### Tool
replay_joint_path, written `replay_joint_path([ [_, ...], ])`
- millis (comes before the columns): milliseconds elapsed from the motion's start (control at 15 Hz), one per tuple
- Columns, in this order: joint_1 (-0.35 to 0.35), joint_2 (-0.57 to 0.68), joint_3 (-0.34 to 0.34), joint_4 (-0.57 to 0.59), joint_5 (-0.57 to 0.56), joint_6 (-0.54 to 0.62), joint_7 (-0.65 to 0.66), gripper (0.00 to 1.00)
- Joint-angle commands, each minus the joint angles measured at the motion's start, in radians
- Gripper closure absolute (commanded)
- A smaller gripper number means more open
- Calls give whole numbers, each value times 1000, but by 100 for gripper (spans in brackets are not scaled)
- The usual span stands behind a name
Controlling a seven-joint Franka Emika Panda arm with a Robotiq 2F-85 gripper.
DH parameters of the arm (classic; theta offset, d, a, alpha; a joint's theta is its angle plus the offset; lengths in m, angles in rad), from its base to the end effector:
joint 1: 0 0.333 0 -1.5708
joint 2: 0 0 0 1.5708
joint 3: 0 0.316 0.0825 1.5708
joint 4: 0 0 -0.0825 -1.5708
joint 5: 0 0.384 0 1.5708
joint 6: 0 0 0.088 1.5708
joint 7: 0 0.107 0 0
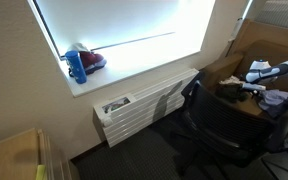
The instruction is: Put the black cloth on the seat of the black chair
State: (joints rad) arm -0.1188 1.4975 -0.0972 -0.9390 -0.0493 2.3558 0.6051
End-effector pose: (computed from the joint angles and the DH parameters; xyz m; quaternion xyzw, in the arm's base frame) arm 0.7014 -0.1296 -0.0766 0.9368 -0.3413 -0.0244 0.0730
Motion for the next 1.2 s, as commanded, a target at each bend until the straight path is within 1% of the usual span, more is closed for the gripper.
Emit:
replay_joint_path([
  [0, 11, 0, -42, -57, 38, 183, 12, 0],
  [133, 12, 1, -65, -87, 50, 273, 30, 0],
  [267, 11, 2, -90, -94, 79, 256, 73, 0],
  [333, 14, 3, -79, -71, 76, 234, 32, 0],
  [467, 12, 3, -92, -78, 82, 234, 52, 0],
  [533, 2, -10, -69, -97, 61, 251, 60, 0],
  [667, 7, -10, -62, -107, 55, 309, 48, 0],
  [733, 8, 1, -60, -90, 85, 323, 24, 0],
  [933, 16, 1, -67, -100, 93, 389, 27, 0],
  [1000, 16, 1, -70, -100, 96, 400, 29, 0],
  [1067, 14, 1, -73, -97, 106, 386, 42, 0],
  [1133, 26, 1, -83, -83, 105, 361, 41, 0],
])
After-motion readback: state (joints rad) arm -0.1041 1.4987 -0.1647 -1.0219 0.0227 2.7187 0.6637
